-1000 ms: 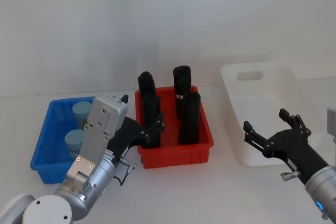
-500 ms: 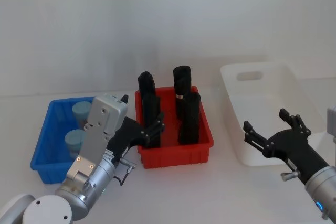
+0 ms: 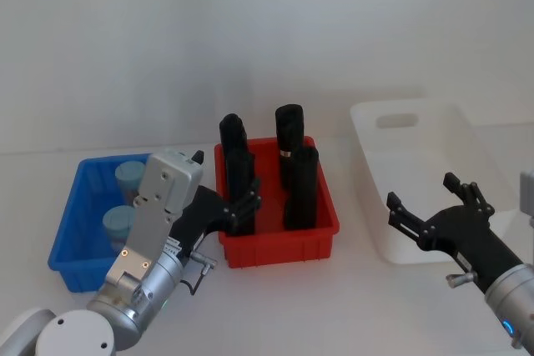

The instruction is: Pick the cotton swabs from the blue box and place them into the white box.

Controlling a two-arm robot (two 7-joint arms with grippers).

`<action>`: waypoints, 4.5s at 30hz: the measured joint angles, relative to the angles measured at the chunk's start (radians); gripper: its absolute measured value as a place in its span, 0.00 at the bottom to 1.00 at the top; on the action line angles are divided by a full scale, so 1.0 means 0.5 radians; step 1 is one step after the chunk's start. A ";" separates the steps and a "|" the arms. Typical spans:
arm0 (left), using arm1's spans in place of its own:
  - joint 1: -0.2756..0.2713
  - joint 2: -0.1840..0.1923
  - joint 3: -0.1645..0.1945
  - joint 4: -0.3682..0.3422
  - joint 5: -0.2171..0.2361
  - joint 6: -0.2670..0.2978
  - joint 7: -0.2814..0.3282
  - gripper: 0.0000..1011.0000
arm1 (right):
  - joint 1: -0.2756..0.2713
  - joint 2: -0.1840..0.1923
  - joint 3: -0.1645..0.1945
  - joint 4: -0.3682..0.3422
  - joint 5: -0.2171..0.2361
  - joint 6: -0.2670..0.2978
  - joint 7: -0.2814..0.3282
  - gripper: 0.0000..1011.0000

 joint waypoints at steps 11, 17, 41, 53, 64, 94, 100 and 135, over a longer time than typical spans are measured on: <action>-0.011 0.015 -0.035 0.038 -0.040 -0.009 -0.015 0.99 | 0.000 0.000 0.000 0.000 0.000 0.000 0.000 0.99; -0.024 0.031 -0.074 0.075 -0.095 0.015 -0.025 0.99 | 0.000 0.000 0.000 0.000 0.000 0.000 0.000 0.99; -0.112 0.083 -0.231 0.312 -0.359 0.277 -0.081 0.99 | 0.000 0.000 0.000 0.000 0.000 0.000 0.000 0.99; -0.172 0.091 -0.282 0.463 -0.368 0.367 -0.090 0.99 | 0.000 0.000 0.000 0.000 0.000 0.000 0.000 0.99; -0.228 0.080 -0.302 0.606 -0.335 0.419 -0.127 0.99 | 0.000 0.000 0.000 0.000 0.000 0.000 0.000 0.99; -0.337 0.038 -0.337 0.865 -0.333 0.416 -0.242 0.66 | 0.000 0.000 0.000 0.000 0.000 0.000 0.000 0.99; -0.337 0.039 -0.345 0.856 -0.350 0.415 -0.257 0.64 | 0.000 0.000 0.000 0.000 0.000 0.000 0.000 0.99; -0.309 0.122 -0.389 0.302 -0.279 0.593 -0.481 0.64 | 0.000 0.000 0.000 0.000 0.000 0.000 0.000 0.99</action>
